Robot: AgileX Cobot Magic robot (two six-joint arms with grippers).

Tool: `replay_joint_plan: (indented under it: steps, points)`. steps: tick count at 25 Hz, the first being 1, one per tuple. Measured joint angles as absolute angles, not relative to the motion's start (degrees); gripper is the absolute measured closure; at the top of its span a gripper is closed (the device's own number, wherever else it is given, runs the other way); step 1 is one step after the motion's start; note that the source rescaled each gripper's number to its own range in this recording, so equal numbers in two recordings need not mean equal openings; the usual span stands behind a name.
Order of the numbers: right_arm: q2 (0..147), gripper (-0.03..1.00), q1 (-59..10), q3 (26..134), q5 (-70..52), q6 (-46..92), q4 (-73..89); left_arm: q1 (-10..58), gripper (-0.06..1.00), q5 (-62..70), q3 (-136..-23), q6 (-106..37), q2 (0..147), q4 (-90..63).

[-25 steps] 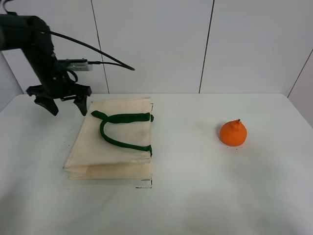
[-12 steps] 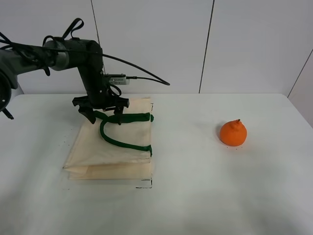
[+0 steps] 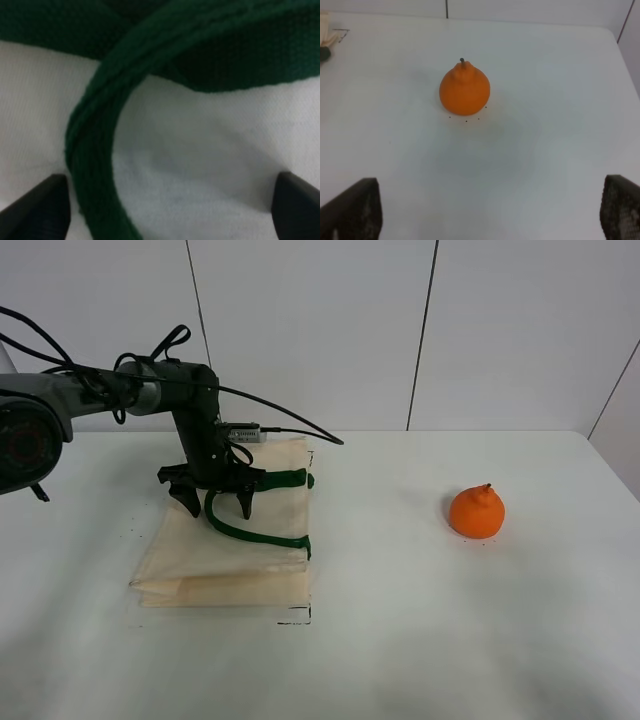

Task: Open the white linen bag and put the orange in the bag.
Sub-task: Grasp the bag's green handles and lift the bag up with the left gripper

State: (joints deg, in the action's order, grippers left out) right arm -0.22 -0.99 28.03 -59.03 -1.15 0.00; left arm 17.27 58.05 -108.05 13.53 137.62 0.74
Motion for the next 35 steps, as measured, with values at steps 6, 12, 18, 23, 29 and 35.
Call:
replay_joint_plan:
  steps: [6, 12, 18, 23, 29, 35]
  points:
    - [-0.2, -0.03, -1.0, 28.0, -59.0, -1.2, 0.0, 17.3, -0.06, 57.8, -108.1, 13.5, 137.9, 0.6]
    - [-0.2, -0.03, -1.0, 28.0, -59.0, -1.2, 0.0, 17.3, 0.23, 57.8, -108.1, 15.5, 137.9, 1.7]
    - [-0.2, -0.03, -1.0, 28.0, -59.0, -1.2, 0.0, 17.3, 0.80, 57.9, -108.1, 19.3, 138.0, 5.1]
    - [-0.2, -0.03, -1.0, 28.0, -59.0, -1.2, 0.0, 17.3, 0.94, 58.9, -108.7, 19.5, 138.1, 5.1]
    - [-0.2, -0.03, -1.0, 28.0, -59.0, -1.2, 0.0, 17.3, 0.94, 65.6, -113.5, 16.4, 137.0, 7.5]
    - [-0.2, -0.03, -1.0, 28.0, -59.0, -1.2, 0.0, 17.3, 0.94, 67.6, -119.3, 12.9, 132.4, 7.6]
